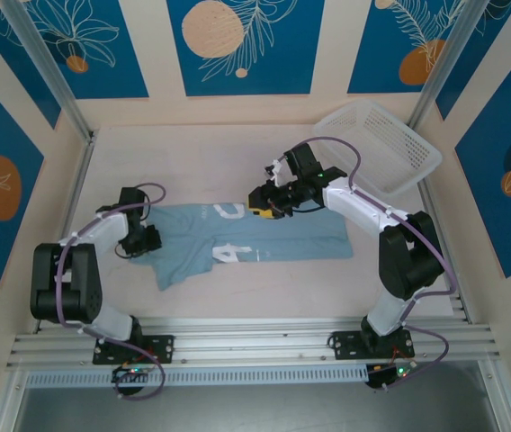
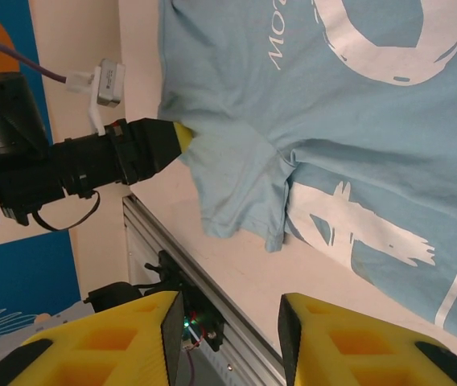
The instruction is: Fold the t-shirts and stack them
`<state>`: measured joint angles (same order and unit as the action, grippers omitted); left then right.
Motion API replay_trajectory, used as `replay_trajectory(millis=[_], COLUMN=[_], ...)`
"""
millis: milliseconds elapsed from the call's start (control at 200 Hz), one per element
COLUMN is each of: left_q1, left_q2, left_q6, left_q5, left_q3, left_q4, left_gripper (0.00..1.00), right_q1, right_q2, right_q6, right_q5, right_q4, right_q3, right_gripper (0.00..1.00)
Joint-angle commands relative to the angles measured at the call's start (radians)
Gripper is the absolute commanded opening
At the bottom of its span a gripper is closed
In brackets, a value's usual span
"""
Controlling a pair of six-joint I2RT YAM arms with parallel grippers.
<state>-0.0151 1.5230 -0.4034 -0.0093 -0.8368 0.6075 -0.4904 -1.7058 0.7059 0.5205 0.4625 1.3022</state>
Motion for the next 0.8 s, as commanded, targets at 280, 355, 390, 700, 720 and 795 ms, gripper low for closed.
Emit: replay_trajectory(millis=[280, 355, 390, 700, 720, 795], left_q1=[0.015, 0.015, 0.015, 0.015, 0.015, 0.015], left_q2=[0.005, -0.012, -0.018, -0.043, -0.043, -0.042], left_q6=[0.020, 0.009, 0.004, -0.025, -0.023, -0.027], left_q5=[-0.011, -0.006, -0.004, 0.011, 0.011, 0.005], left_q3=[-0.041, -0.058, -0.065, -0.095, -0.097, -0.111], left_q4=[-0.008, 0.012, 0.023, 0.088, 0.090, 0.113], left_gripper=[0.21, 0.16, 0.14, 0.02, 0.00, 0.00], right_q1=[-0.004, -0.004, -0.004, -0.004, -0.002, -0.001], right_q2=[0.007, 0.004, 0.002, -0.008, -0.009, -0.009], right_q6=[0.007, 0.007, 0.007, 0.005, 0.005, 0.004], right_q5=[0.029, 0.027, 0.027, 0.019, 0.019, 0.019], right_q4=[0.007, 0.008, 0.009, 0.014, 0.015, 0.019], right_q3=[0.017, 0.018, 0.019, 0.024, 0.024, 0.026], right_gripper=[0.38, 0.38, 0.38, 0.38, 0.38, 0.37])
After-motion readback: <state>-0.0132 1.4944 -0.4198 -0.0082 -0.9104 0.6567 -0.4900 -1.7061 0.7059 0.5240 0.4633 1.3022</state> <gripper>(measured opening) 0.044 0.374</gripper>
